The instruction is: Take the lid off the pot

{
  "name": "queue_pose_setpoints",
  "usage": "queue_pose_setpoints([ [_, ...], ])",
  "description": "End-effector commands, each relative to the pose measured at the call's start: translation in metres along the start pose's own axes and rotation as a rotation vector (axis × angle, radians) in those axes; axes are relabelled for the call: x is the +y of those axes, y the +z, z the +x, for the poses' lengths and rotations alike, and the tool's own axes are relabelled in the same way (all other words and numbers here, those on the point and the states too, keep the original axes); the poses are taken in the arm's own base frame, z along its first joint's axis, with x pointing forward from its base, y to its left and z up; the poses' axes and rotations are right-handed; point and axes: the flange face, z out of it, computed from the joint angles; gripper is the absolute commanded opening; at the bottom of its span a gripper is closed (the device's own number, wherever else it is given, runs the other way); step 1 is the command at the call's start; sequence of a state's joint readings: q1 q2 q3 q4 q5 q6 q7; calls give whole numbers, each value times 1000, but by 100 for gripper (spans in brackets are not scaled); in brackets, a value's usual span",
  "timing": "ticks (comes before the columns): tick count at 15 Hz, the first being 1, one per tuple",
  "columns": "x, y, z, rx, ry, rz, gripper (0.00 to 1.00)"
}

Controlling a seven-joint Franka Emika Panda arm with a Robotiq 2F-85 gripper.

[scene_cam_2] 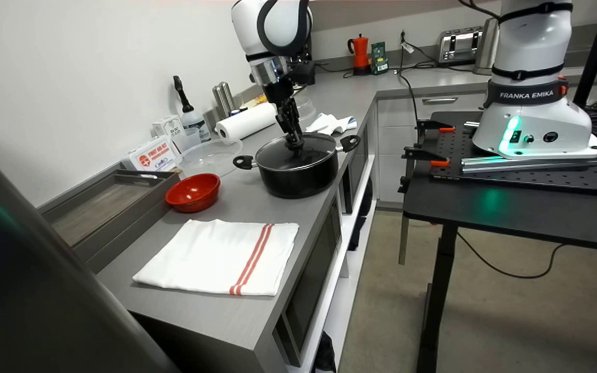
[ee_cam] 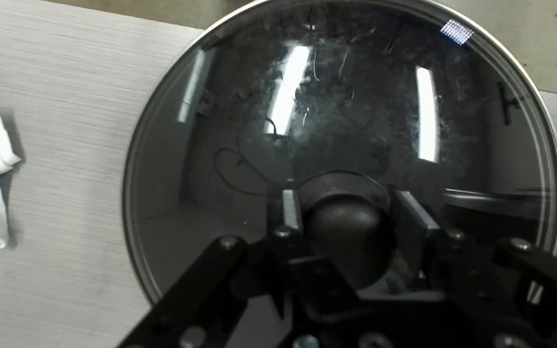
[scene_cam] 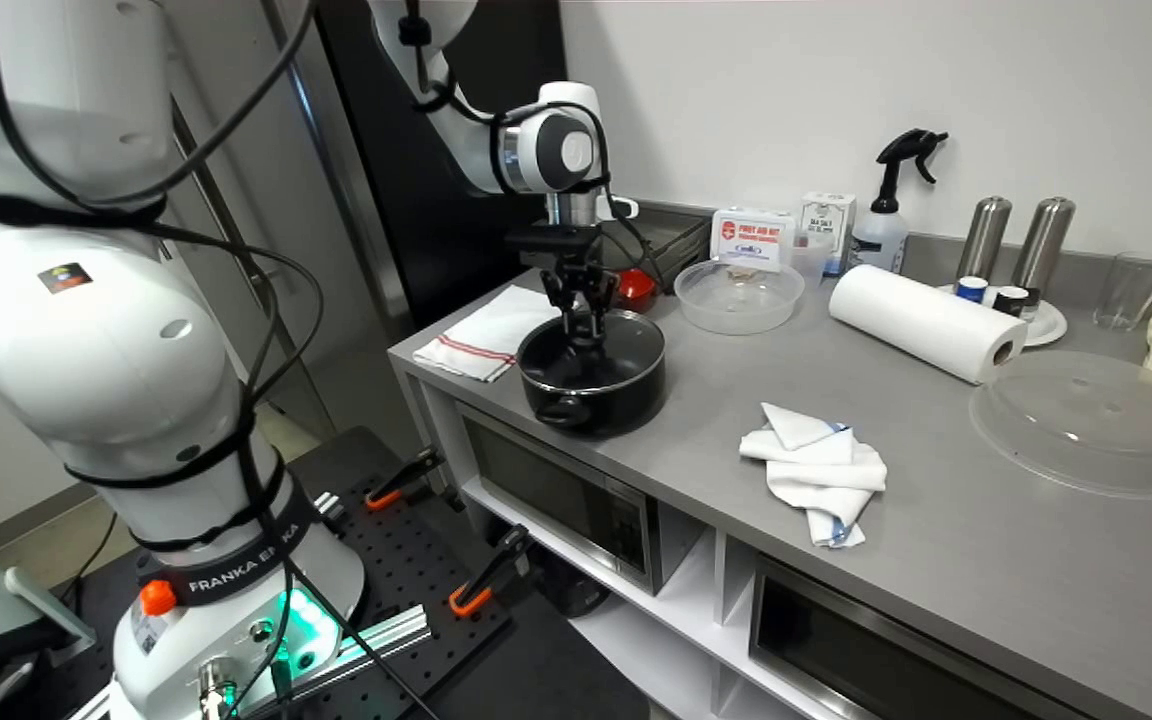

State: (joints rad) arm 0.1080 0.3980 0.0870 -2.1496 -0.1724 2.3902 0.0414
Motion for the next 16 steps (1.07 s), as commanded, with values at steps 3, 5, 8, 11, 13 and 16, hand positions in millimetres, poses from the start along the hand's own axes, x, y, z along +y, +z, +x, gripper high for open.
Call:
queue_pose_setpoints([
  [3, -2, -20, -4, 14, -10, 4, 24],
  [5, -1, -28, -7, 16, -8, 0, 24],
  [8, 2, -44, -11, 32, -6, -8, 24],
  [11, 14, -59, -10, 60, 19, -9, 24],
  [13, 26, -66, -10, 75, 42, -7, 24],
  [16, 57, -71, -7, 83, 102, 2, 24],
])
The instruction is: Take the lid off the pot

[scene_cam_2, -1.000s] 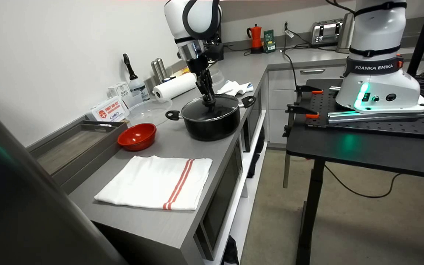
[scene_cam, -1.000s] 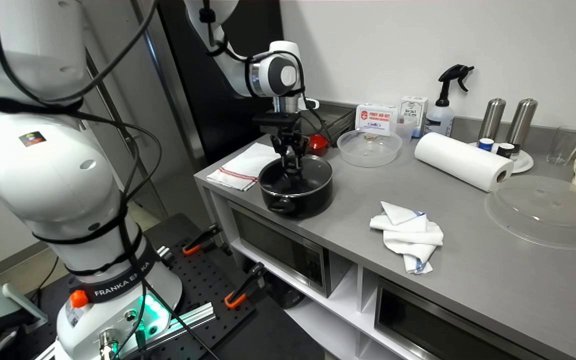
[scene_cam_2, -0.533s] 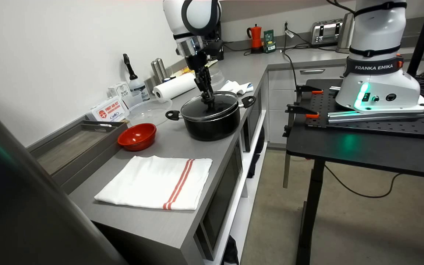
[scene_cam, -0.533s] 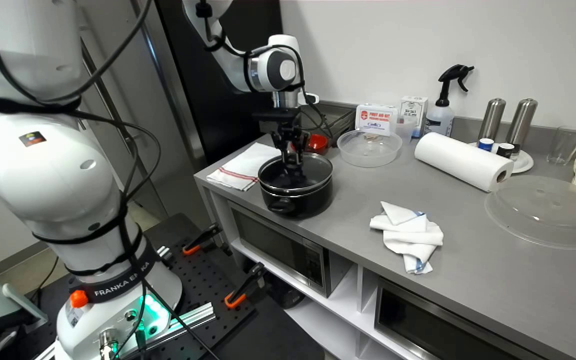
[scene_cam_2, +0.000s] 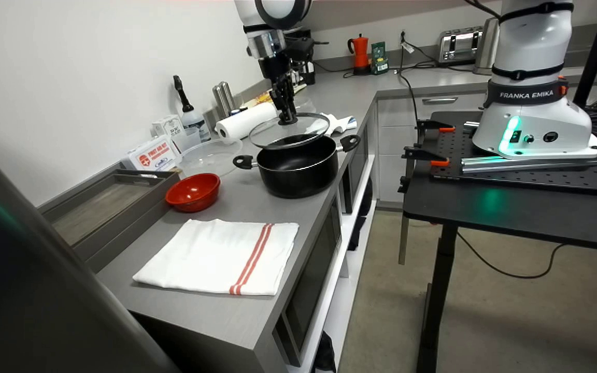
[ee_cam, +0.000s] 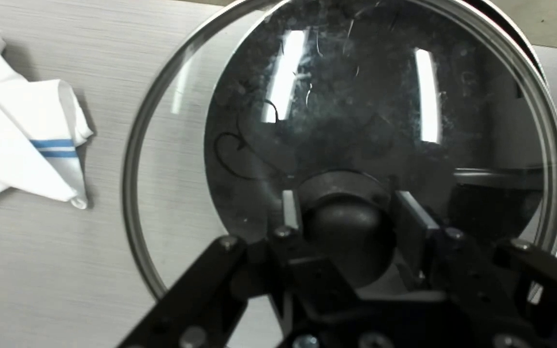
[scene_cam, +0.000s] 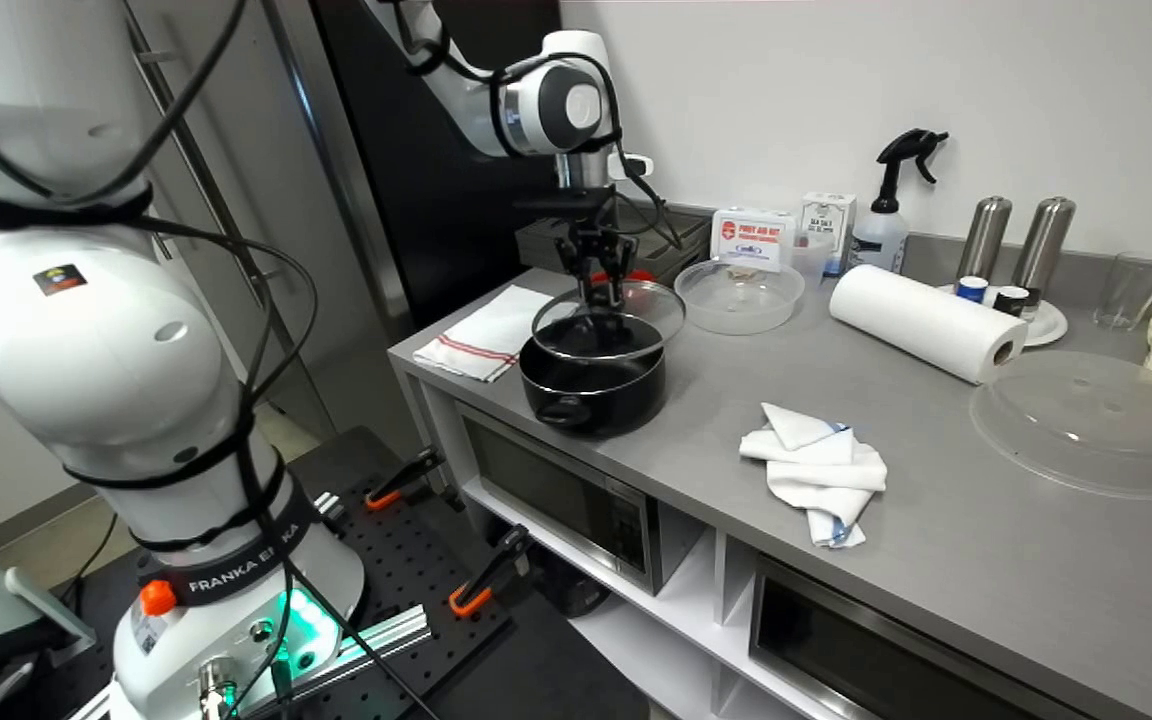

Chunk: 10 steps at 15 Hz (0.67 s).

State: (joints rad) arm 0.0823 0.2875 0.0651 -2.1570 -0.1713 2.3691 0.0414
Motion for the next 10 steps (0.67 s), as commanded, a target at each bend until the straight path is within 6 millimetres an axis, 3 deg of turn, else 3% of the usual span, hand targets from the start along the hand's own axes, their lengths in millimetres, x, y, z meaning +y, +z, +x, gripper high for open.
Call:
queue_pose_setpoints([
  [1, 38, -16, 3, 5, 71, 23, 24],
  [10, 148, -15, 22, -38, 325, 100, 24],
])
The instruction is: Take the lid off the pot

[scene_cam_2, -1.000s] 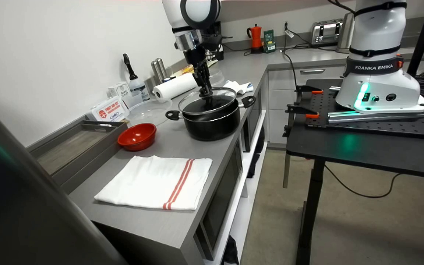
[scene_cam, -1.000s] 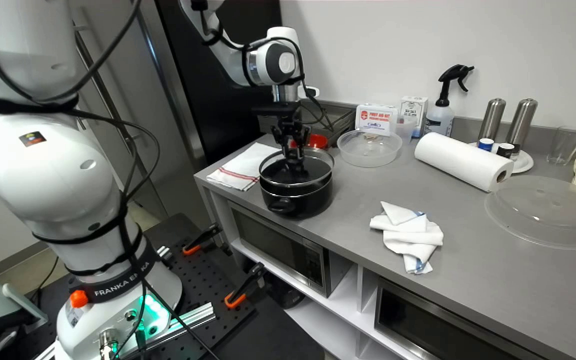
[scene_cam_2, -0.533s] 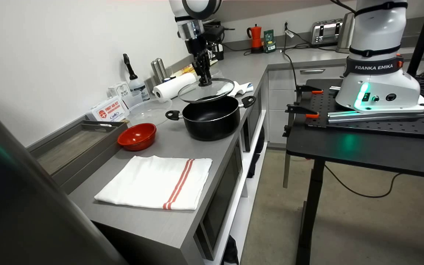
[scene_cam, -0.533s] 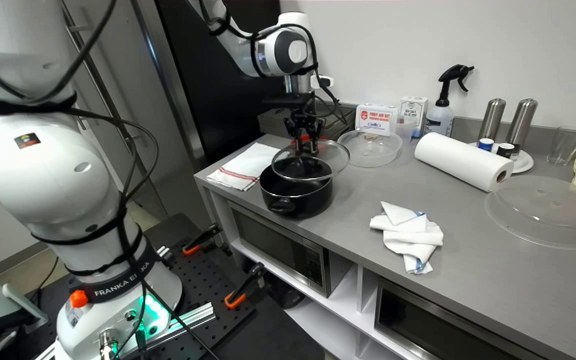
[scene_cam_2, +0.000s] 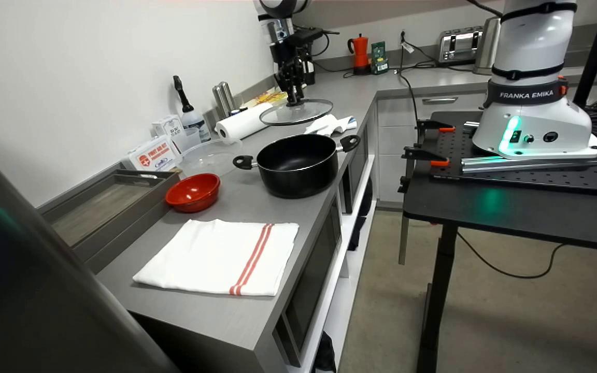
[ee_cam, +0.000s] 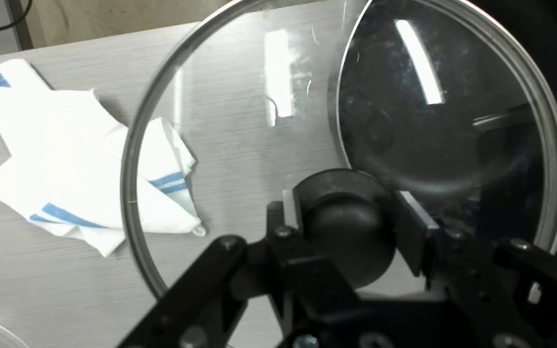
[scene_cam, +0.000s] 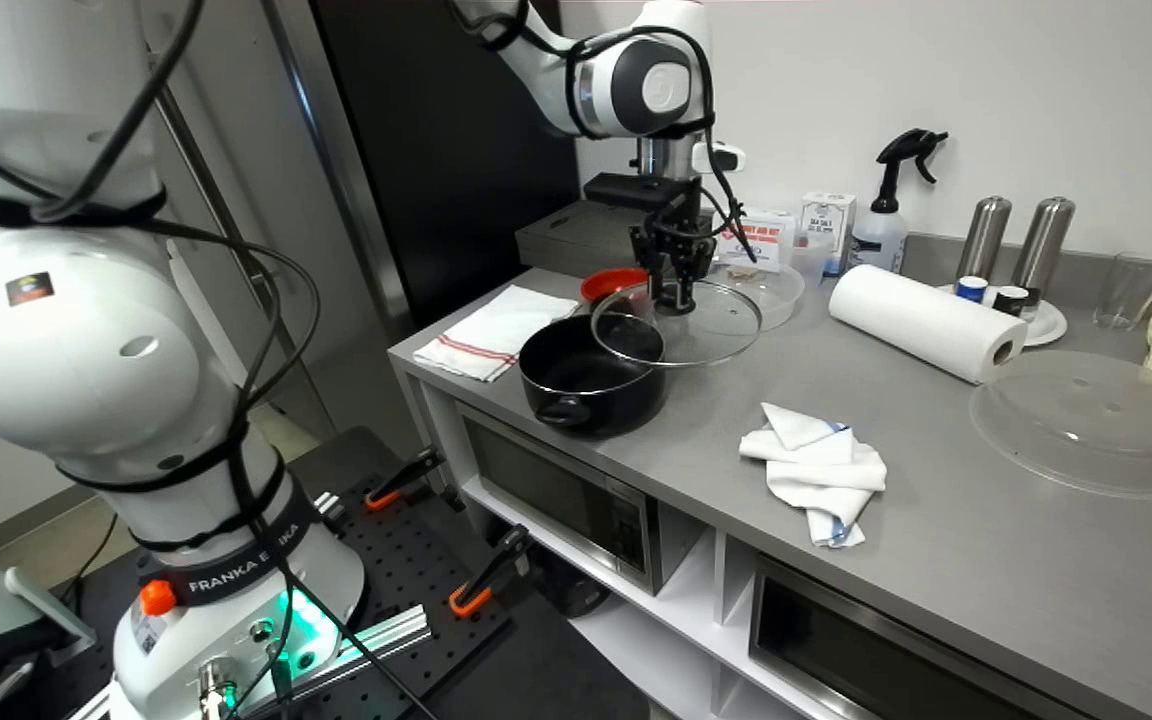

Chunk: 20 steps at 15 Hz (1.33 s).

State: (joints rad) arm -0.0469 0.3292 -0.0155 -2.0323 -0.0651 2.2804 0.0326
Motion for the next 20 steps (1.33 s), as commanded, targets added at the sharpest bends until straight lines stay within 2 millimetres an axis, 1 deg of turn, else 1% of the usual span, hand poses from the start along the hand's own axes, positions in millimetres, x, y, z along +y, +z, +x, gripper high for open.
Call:
queue_pose_setpoints([
  [1, 28, -8, 30, -22, 77, 43, 24],
  [5, 56, 6, 61, -32, 171, 66, 24],
  [8, 68, 23, 83, -30, 220, 66, 24],
  [10, 70, 35, 97, -25, 240, 64, 24],
  [13, 65, 48, 118, -11, 252, 52, 24],
  [16, 60, 57, 136, -2, 260, 38, 24],
  [20, 61, 61, 156, -1, 280, 28, 24],
])
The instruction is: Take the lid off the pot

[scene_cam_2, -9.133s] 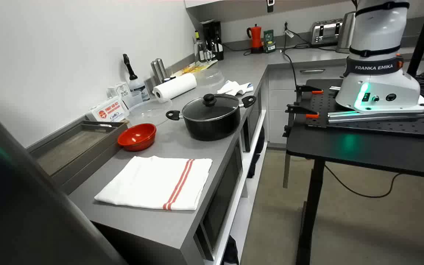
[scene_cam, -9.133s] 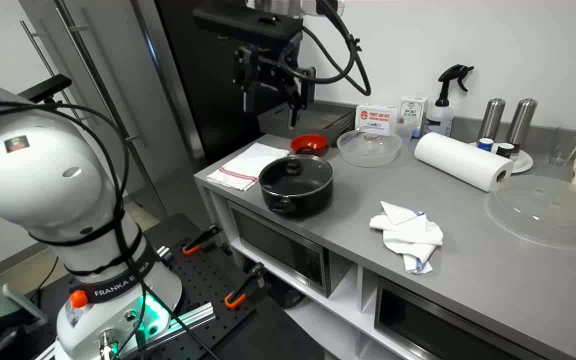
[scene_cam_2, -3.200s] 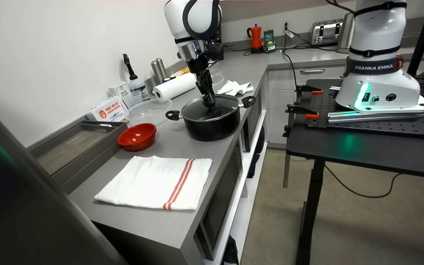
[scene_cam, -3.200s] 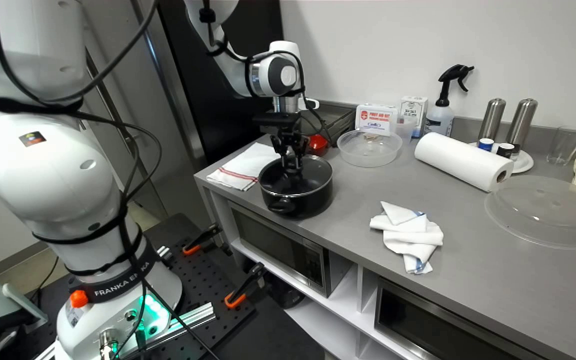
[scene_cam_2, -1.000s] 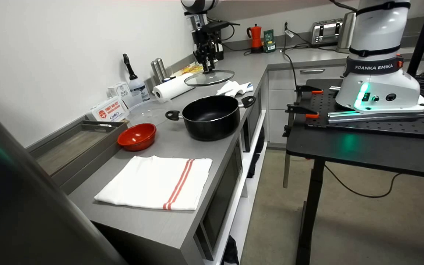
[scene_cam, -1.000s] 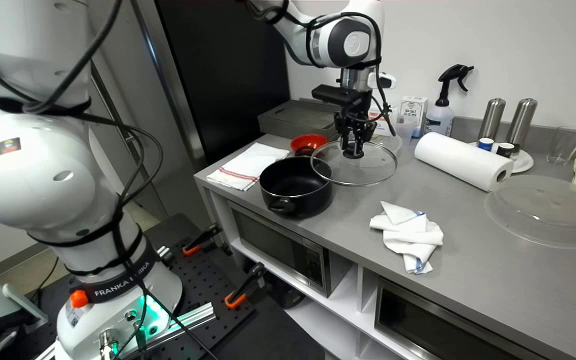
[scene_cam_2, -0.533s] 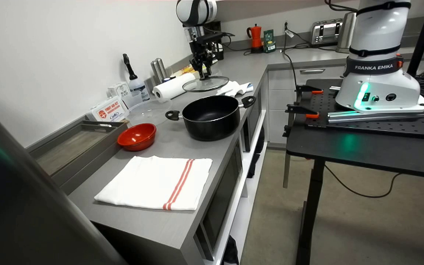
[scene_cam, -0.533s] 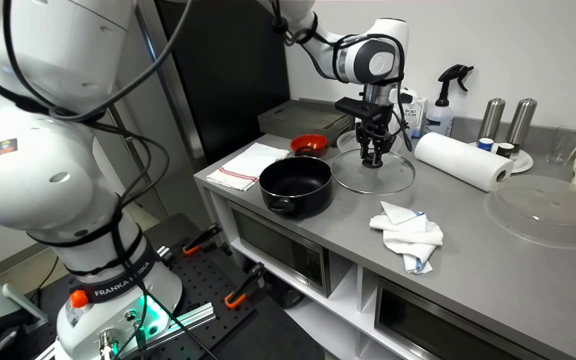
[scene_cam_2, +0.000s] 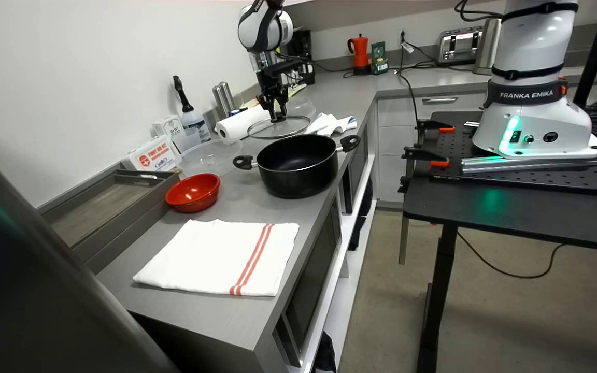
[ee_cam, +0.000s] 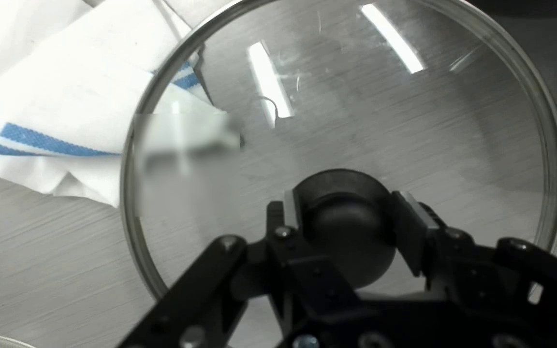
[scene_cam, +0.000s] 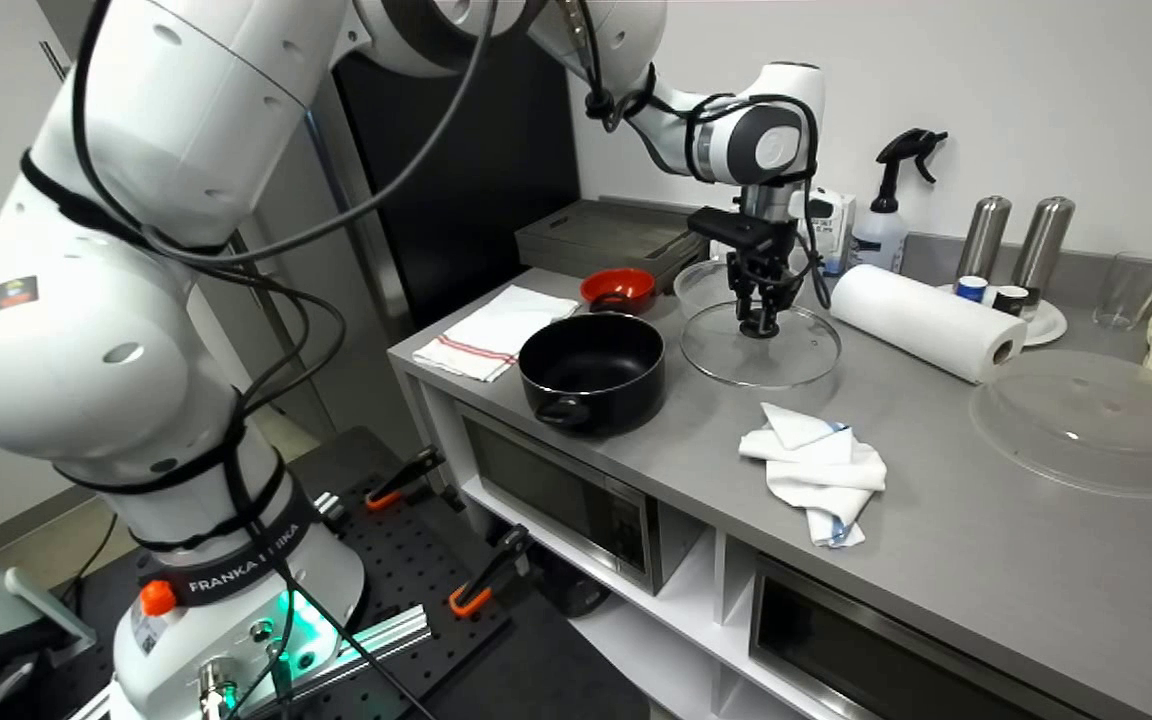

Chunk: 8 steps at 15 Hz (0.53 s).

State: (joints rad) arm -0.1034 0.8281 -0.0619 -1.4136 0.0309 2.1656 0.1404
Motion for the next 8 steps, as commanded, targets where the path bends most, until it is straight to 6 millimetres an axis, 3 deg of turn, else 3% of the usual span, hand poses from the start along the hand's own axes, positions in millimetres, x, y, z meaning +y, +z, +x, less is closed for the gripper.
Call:
queue_pose_setpoints([
  [1, -4, -8, 25, 2, 33, -20, 24],
  [8, 10, 8, 51, -22, 88, -55, 24],
])
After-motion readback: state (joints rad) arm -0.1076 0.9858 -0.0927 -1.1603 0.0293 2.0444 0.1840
